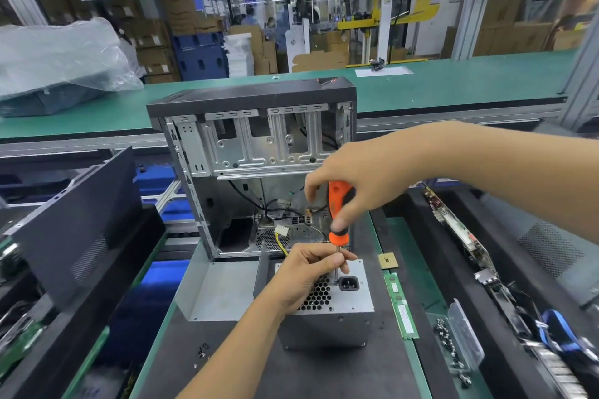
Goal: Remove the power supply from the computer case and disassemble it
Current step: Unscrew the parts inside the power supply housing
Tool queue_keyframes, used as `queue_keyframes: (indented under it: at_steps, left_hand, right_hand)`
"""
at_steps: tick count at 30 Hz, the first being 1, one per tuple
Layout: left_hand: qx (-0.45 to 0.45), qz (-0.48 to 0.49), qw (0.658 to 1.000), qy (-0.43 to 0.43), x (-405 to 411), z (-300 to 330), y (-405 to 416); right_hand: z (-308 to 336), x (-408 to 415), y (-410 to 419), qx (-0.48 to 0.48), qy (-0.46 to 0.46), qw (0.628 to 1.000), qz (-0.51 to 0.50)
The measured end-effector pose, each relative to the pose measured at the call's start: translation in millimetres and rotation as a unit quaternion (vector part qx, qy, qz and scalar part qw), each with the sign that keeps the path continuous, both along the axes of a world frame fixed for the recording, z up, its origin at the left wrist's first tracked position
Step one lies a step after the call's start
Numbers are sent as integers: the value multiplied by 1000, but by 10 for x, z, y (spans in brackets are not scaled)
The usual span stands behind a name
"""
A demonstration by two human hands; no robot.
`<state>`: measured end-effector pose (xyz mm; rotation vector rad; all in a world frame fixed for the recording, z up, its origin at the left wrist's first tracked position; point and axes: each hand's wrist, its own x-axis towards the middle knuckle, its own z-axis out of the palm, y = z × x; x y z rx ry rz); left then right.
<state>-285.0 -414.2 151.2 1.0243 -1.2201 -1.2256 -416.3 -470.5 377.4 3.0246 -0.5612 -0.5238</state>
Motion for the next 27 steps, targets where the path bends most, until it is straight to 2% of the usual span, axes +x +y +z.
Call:
queue_keyframes:
  at_steps: [4, 7, 12, 14, 18, 20, 23, 27]
  left_hand:
    - [-1, -3, 1000, -2, 8, -9, -2]
    - [-1, 0, 1000, 0, 10, -9, 1]
    - [-6, -4, 1000, -2, 3, -4, 0]
    - [-8, -7, 1000, -13, 12, -10, -5]
    - [-8, -14, 1000, -19, 24, -21, -14]
    - [-7, -11, 1000, -15, 27, -32, -15]
    - [-8, -13, 1000, -18, 30, -40, -20]
    - [-5, -14, 1000, -19, 27, -46, -30]
  right_hand:
    - [-83, 38, 41, -81, -20, 991, -100]
    - [-135, 76, 28, -111, 8, 992, -59]
    - [-9, 32, 15, 7, 44, 998, 33]
    - [-29, 39, 10, 15, 16, 999, 34]
    - [-55, 63, 23, -101, -42, 992, -54]
    - [-82, 75, 6, -120, -35, 989, -85]
    - [-108, 112, -31, -92, -1, 994, -61]
    - [46, 72, -71, 20, 42, 999, 6]
